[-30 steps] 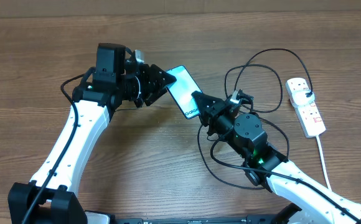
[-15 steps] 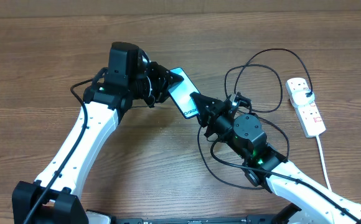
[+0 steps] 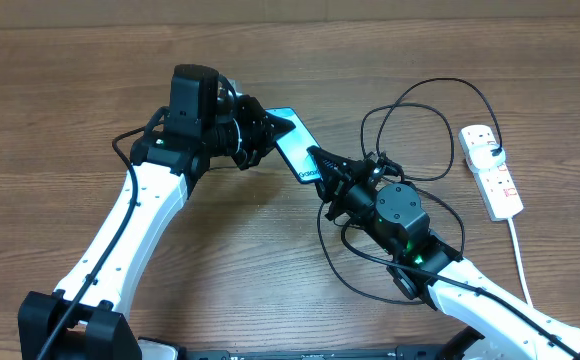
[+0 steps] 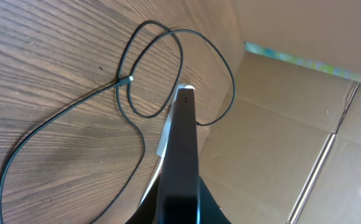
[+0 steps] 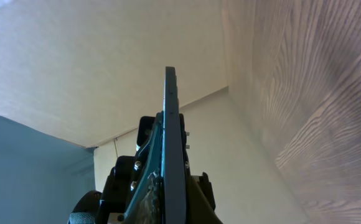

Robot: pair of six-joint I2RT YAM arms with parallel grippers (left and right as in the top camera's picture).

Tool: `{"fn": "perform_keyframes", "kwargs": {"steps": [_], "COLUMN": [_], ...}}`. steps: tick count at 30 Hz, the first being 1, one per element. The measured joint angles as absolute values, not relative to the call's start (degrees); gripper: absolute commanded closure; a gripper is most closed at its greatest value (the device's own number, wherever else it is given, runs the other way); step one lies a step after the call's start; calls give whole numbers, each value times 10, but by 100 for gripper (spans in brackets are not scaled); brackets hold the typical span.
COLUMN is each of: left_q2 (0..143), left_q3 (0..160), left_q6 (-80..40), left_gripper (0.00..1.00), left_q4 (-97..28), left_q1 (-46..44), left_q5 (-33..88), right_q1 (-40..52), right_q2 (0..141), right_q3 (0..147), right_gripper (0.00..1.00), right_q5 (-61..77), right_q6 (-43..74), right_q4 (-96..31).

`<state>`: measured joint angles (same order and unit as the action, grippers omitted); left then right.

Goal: Plug charger to phone and switch on socket
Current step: 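Move the left gripper back and grasp the phone's top edge, then open the right gripper, release the phone, move it to the cable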

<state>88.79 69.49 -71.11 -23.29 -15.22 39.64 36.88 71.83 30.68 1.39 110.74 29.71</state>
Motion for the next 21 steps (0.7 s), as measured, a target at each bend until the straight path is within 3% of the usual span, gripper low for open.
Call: {"fn": "perform_keyframes", "kwargs": {"steps": [2,3,4,10,13,14,16,21], "left_q2": [888,889,889,889,890,890,890,892], "left_q3": [695,695,695,695,695,695,695,695], "left_q6": [-721,-721,-720,-633,-592,-576,-548,-495], "left_gripper": [96,96,96,96,96,96,96,96], "left_q4": [-247,-251,-253,-299,-325,-333,-343,-375], "left_q1": [-152,-152,-152,-138,-121,-114,-102,-72], "left_q5": [387,383,374,273,245,243,246,283], "right_q1": [369,370,371,371,370,368,355,276], "right_q2": [718,719,719,718,718,718,719,729], "right_q3": [307,307,307,308,308,308,310,344], "right_gripper": [59,39,34,23,3,0,0,0], "right_q5": [17,19,19,-39,-92,-103,-122,-72], "right_q6": [1085,1072,1061,849,706,673,590,521], "right_q4": [281,270,262,144,94,83,38,-132]}}
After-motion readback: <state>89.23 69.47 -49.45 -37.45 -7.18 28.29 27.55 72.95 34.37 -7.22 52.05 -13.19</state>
